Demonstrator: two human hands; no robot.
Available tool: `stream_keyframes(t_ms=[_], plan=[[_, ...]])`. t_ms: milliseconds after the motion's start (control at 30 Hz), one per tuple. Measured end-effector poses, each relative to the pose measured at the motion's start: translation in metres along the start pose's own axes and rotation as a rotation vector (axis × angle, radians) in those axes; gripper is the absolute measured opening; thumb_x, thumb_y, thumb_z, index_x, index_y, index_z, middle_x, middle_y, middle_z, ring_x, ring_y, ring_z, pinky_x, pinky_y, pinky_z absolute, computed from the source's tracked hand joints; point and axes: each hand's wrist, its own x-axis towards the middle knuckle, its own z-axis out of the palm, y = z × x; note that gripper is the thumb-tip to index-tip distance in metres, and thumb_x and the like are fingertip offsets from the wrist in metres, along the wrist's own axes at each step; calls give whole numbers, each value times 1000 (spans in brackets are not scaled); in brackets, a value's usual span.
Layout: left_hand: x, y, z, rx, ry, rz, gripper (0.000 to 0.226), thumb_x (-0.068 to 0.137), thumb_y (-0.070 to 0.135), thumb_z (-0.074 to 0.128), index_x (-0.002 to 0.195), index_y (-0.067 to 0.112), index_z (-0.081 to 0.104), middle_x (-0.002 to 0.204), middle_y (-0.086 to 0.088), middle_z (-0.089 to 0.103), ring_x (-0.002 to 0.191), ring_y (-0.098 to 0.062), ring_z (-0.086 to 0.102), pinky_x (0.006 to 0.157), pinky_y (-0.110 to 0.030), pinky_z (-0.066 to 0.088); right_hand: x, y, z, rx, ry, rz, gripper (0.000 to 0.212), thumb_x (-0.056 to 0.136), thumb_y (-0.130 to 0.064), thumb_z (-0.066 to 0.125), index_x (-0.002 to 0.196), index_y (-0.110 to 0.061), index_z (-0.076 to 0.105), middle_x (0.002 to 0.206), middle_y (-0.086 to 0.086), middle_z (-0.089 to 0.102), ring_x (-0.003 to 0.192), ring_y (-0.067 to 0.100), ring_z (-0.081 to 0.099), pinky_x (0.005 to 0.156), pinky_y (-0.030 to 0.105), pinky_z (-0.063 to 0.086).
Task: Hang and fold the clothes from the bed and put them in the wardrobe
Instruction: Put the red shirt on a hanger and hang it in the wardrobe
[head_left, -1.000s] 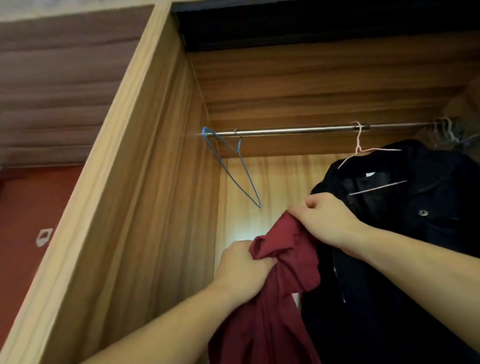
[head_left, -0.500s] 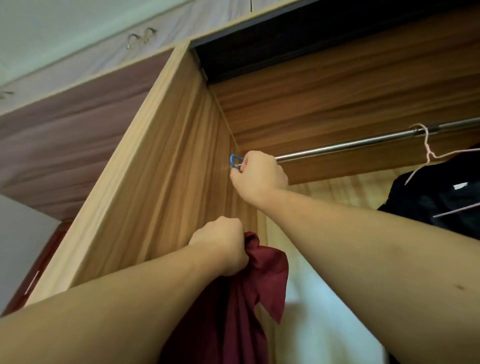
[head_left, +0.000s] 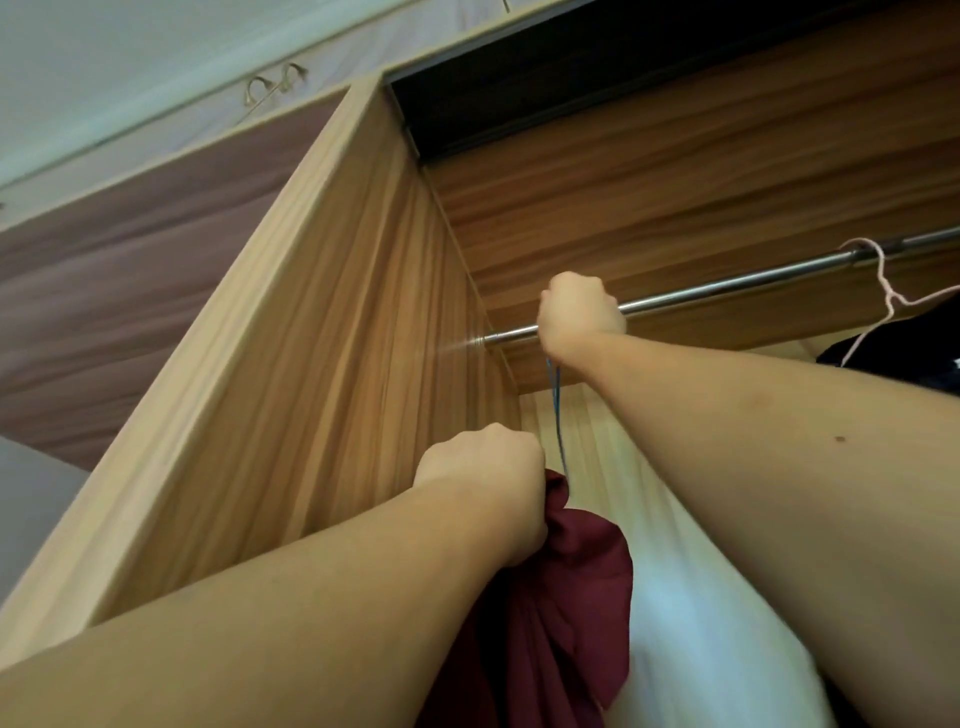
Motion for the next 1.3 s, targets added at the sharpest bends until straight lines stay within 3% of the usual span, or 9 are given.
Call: stream_keyframes(t_ms=[200, 300, 433, 533, 633, 767, 933, 1167, 1300], plan=[[-3, 4, 1, -2, 4, 10, 29, 86, 24, 60, 71, 18, 36, 72, 2, 39, 55, -15, 37, 51, -28, 31, 21, 41, 2, 274, -105, 290, 17, 88, 6, 51, 74, 2, 61, 88, 23, 70, 61, 36, 71, 56, 45, 60], [-4, 4, 3, -1, 12, 21, 26, 85, 22, 59, 74, 19, 36, 72, 3, 38, 55, -15, 35, 54, -29, 32, 30, 54, -3, 441, -168, 484, 11, 89, 4, 53, 89, 4, 65, 90, 25, 70, 44, 32, 65, 40, 34, 54], [-5, 3, 6, 9, 15, 22, 28, 84, 22, 59, 71, 20, 34, 72, 3, 39, 55, -15, 36, 54, -28, 32, 27, 83, -19, 555, -272, 470, 15, 92, 0, 51, 81, -10, 52, 36, -3, 57, 36, 14, 60, 49, 28, 58], [-5, 3, 6, 1, 23, 22, 27, 82, 21, 58, 68, 21, 35, 72, 3, 42, 56, -15, 39, 55, -27, 35, 0, 114, -18, 590, -181, 465, 22, 95, -3, 45, 75, -11, 47, 48, 9, 64, 42, 10, 63, 66, 34, 60], [-6, 3, 7, -5, 34, 16, 24, 81, 23, 57, 68, 22, 36, 72, 4, 41, 57, -15, 41, 58, -29, 37, -32, 152, -9, 430, -38, 467, 21, 93, -10, 44, 83, -2, 61, 83, 20, 70, 77, 31, 70, 75, 38, 58], [-6, 6, 11, -14, 34, -1, 19, 80, 27, 57, 71, 22, 41, 72, 5, 42, 64, -19, 46, 59, -29, 39, -86, 191, -3, 372, -427, 726, 23, 90, -13, 48, 68, -14, 55, 44, -2, 54, 48, 15, 51, 53, 20, 35], [-14, 10, 19, -61, 16, -36, 23, 81, 34, 61, 69, 22, 45, 72, 4, 49, 58, -16, 47, 53, -28, 37, -161, 223, 1, 453, -398, 653, 28, 94, -18, 40, 67, -13, 40, 53, 4, 41, 42, 19, 41, 48, 25, 31], [-59, 25, 45, -317, -114, -61, 23, 78, 31, 62, 64, 14, 56, 66, -2, 60, 60, -22, 60, 55, -31, 48, -230, 253, -32, 434, -921, 840, 22, 86, -14, 62, 71, -9, 47, 44, 3, 41, 34, 15, 35, 38, 17, 33], [-92, 32, 65, -432, -192, -119, 31, 77, 27, 65, 55, 12, 49, 57, -3, 57, 54, -24, 55, 51, -31, 44, -275, 260, -46, 246, -875, 717, 33, 84, -25, 65, 65, -12, 41, 45, 3, 33, 33, 16, 28, 39, 17, 23]])
